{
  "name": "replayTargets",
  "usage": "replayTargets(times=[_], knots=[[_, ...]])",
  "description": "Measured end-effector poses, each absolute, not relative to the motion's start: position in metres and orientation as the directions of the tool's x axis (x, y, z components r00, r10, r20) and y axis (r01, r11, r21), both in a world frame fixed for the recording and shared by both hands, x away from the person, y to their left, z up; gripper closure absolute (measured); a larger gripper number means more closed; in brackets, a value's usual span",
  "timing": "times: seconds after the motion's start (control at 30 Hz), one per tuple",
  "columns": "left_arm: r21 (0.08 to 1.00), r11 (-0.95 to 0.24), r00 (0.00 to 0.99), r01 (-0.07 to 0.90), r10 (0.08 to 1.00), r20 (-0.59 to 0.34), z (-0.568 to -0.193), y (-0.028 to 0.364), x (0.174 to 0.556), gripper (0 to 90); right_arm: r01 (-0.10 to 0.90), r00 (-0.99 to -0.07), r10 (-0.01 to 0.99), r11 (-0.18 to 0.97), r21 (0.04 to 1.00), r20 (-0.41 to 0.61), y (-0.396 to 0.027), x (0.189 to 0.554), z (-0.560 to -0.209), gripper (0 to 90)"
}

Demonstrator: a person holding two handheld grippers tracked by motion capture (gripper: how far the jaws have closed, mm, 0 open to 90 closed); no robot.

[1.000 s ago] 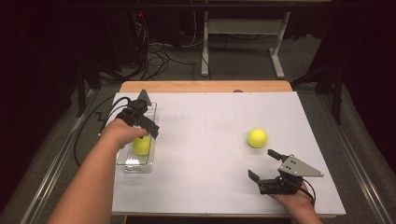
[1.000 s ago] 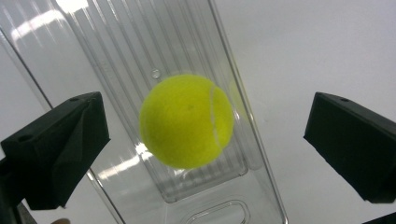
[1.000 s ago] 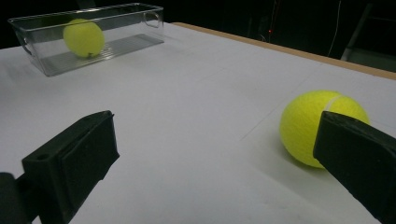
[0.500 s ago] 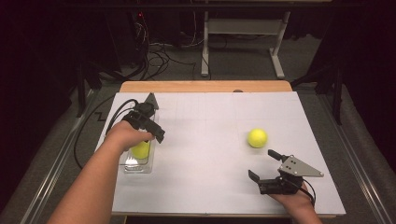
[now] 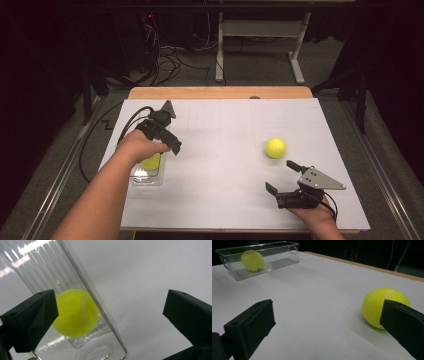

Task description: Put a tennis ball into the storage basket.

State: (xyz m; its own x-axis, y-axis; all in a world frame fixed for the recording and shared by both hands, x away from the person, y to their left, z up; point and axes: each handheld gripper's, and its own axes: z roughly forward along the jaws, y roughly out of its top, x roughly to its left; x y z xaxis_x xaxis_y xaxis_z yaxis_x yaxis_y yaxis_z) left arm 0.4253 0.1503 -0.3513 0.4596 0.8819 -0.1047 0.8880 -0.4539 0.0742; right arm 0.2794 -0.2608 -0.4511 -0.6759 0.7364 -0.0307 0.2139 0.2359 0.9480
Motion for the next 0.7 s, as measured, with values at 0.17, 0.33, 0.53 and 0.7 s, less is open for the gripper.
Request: replayTargets(times=[0.17, 0.33, 0.53, 0.7], knots=[[0.091, -0.49, 0.497, 0.867, 0.862, -0.1, -0.351, 0.14, 0.422, 0.7, 0.216, -0.676, 0.736, 0.237, 0.947, -0.03, -0.262, 0.28, -0.451, 0.2], [0.095, -0.497, 0.505, 0.863, 0.853, -0.128, -0.353, 0.128, 0.417, 0.7, 0.217, -0.675, 0.737, 0.238, 0.947, -0.031, -0.262, 0.28, -0.452, 0.2], [0.102, -0.531, 0.54, 0.842, 0.83, -0.141, -0.362, 0.109, 0.411, 0.7, 0.215, -0.675, 0.737, 0.239, 0.947, -0.033, -0.261, 0.28, -0.451, 0.2], [0.106, -0.542, 0.552, 0.834, 0.82, -0.148, -0.367, 0.1, 0.407, 0.7, 0.215, -0.676, 0.736, 0.242, 0.946, -0.035, -0.261, 0.28, -0.452, 0.2]])
